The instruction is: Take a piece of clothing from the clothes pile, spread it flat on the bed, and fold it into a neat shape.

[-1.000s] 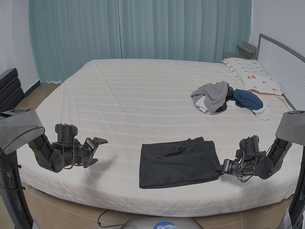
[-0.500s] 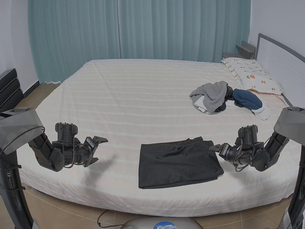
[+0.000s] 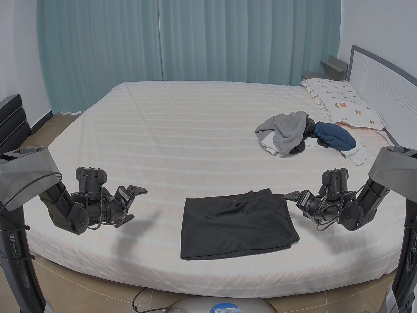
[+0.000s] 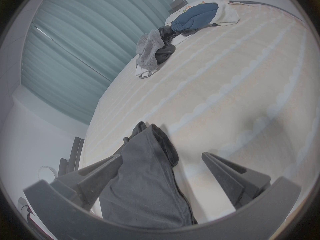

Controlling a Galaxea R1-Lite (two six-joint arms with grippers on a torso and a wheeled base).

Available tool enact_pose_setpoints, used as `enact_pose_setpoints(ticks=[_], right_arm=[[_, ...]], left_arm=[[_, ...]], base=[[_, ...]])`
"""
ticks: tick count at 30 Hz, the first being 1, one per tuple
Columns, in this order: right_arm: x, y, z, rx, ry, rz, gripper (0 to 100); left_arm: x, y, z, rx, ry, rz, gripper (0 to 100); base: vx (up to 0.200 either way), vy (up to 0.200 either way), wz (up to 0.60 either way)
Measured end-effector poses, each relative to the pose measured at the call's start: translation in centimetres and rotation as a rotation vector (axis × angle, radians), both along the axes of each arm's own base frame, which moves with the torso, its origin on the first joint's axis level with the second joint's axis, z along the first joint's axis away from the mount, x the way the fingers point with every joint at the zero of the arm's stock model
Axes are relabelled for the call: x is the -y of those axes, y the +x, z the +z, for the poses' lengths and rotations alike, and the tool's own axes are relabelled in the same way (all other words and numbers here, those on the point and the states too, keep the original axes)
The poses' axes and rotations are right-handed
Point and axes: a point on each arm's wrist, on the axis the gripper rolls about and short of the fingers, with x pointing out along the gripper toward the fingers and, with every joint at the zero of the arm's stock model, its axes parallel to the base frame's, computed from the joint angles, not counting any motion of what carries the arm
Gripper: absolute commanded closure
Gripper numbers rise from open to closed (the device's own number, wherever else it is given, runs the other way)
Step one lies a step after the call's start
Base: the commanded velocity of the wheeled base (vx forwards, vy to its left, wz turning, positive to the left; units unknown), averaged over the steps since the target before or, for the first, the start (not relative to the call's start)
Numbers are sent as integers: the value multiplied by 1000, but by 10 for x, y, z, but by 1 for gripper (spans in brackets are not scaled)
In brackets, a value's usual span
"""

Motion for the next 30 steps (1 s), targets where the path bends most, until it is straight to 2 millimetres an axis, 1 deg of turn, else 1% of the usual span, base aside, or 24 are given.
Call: enact_pose_setpoints(ticks=[6,12,17,19,25,28,29,30], right_arm=[[-2,1,-2,-5,4,10,0],[-7,2,-3,-17,46,9,0],[-9,5,-4,-15,60,12,0],[-10,6,-5,-15,60,12,0],[-12,12,-11,-22,74,4,0],[-14,15,-14,-30,97,-11,0],[-15,15,-15,-33,99,-9,100],[-17,16,-16,-35,100,-7,100]], left_arm=[[0,0,-1,-2,1,4,0],[0,0,-1,-5,3,1,0],[3,2,1,9,-1,-9,0],[8,2,1,11,-1,-22,0],[37,-1,1,15,4,-98,0],[48,-3,-1,15,20,-109,0],[51,-3,-2,15,25,-110,0],[53,-3,-2,16,30,-110,0]], base=[[0,0,0],[200,0,0],[0,0,0],[0,0,0],[0,0,0],[0,0,0],[0,0,0],[0,0,0]])
